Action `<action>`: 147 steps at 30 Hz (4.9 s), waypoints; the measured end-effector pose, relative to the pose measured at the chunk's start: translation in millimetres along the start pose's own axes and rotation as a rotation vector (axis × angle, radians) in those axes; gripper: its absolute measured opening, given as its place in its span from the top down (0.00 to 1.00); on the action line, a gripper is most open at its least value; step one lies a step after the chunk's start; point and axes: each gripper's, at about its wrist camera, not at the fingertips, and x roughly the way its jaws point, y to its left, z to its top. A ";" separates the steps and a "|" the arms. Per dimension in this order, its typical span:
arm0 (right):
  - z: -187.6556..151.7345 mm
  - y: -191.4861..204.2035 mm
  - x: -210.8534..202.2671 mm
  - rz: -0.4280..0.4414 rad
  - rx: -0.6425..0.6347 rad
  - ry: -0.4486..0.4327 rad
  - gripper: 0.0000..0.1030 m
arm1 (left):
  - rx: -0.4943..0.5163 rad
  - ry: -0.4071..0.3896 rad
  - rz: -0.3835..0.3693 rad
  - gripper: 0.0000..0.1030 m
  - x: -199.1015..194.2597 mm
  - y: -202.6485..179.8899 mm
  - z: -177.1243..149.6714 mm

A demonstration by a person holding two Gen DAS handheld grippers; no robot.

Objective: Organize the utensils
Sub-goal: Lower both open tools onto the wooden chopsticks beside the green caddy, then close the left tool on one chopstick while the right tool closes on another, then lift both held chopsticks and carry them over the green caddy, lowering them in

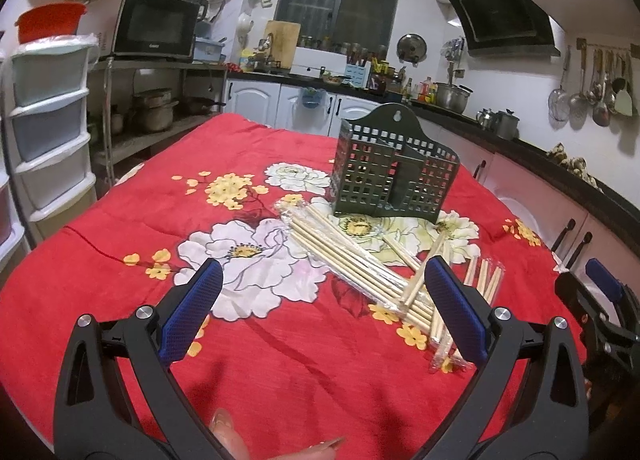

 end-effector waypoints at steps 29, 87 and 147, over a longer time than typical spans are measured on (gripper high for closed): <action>51.3 -13.5 112.8 0.106 0.074 0.327 0.06 | 0.028 0.214 -0.029 0.09 84.8 27.5 73.0; 32.9 -75.4 250.7 0.152 0.220 0.621 0.94 | 0.000 0.544 -0.213 0.94 246.1 45.9 78.4; 266.4 -47.1 131.7 0.171 -0.032 -0.115 0.96 | 0.126 -0.115 -0.431 0.97 100.4 -82.9 291.0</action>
